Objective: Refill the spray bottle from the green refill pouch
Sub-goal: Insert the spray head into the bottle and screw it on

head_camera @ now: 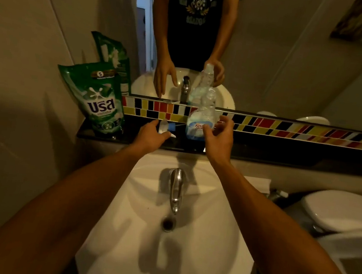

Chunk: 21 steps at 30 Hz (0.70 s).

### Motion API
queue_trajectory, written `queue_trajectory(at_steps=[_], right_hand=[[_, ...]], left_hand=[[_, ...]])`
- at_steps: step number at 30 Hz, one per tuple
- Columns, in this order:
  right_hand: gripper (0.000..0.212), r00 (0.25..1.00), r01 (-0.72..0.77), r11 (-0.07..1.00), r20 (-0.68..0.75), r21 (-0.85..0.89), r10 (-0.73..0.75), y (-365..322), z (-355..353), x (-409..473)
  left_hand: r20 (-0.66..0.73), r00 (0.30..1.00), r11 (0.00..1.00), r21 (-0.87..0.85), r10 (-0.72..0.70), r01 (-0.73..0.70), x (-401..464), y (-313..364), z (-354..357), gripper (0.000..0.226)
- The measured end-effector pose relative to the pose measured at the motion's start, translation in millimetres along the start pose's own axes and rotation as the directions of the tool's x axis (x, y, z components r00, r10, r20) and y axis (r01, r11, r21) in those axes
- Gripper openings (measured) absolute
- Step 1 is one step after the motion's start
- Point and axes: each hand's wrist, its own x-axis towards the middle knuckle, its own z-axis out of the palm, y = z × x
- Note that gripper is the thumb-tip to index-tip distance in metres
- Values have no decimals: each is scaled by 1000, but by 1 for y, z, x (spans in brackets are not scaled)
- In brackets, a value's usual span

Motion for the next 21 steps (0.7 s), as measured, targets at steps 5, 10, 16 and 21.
queue_trajectory(at_steps=[5,10,16,21], right_hand=[[82,993,7,996,118,-92,4,-8,-10,31],[84,966,-9,981,251,-193,58,-7,-10,55],[79,967,25,954,249,-298,53,7,-5,68],[69,957,-8,960,277,-281,89,12,-3,75]], left_hand=[[-30,995,995,42,-90,91,26,-2,17,53],[-106,981,979,109,-160,172,42,-5,31,56],[-193,954,966,72,-230,248,52,-3,48,53],[-163,936,950,-70,-313,306,58,-5,50,46]])
